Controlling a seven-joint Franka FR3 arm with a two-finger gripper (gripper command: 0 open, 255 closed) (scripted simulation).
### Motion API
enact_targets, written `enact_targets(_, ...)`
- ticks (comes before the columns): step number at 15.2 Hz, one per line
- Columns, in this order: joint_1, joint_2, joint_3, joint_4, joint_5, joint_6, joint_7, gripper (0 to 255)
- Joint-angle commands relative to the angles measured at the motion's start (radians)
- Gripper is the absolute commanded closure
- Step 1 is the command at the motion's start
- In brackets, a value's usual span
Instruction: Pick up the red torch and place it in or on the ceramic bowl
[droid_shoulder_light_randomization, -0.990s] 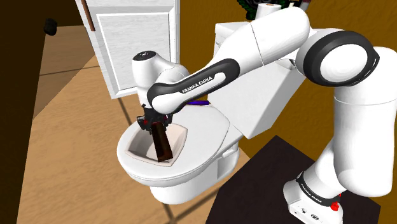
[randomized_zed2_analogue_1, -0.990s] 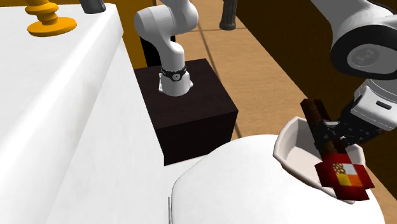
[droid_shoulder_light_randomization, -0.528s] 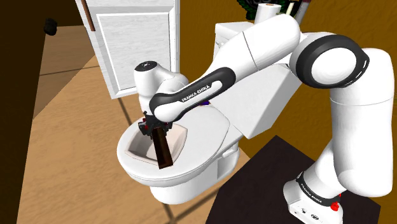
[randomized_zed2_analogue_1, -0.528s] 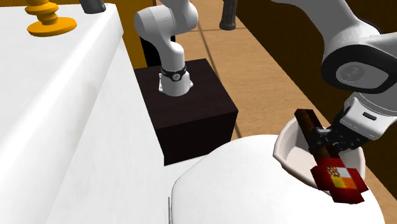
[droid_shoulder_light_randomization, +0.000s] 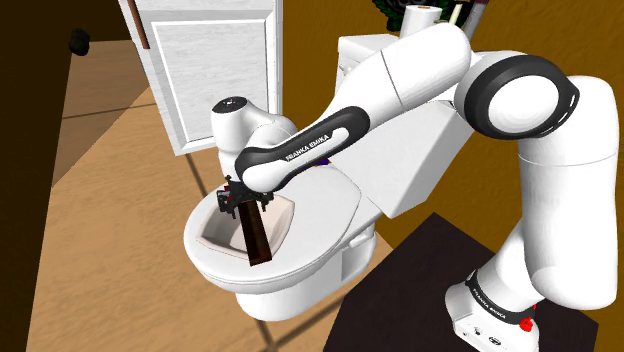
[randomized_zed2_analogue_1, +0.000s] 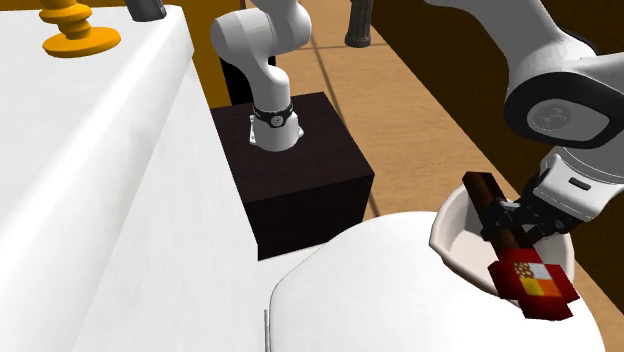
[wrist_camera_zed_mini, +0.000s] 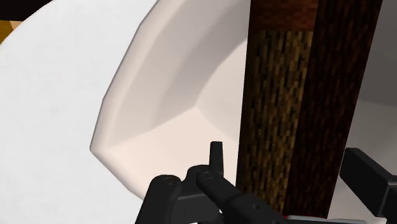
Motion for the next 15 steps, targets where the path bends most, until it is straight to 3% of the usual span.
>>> enact_targets(1,0.0,0.0,0.0,0.0,0.0,0.0,0.0,0)
enact_targets(4,0.0,0.001,0.0,0.001,0.0,0.0,0.0,0)
enact_targets(8,-0.008,-0.064,0.019,0.034,0.03,-0.095,-0.018,0)
enact_targets(15,-0.008,-0.064,0.019,0.034,0.03,-0.095,-0.018,0)
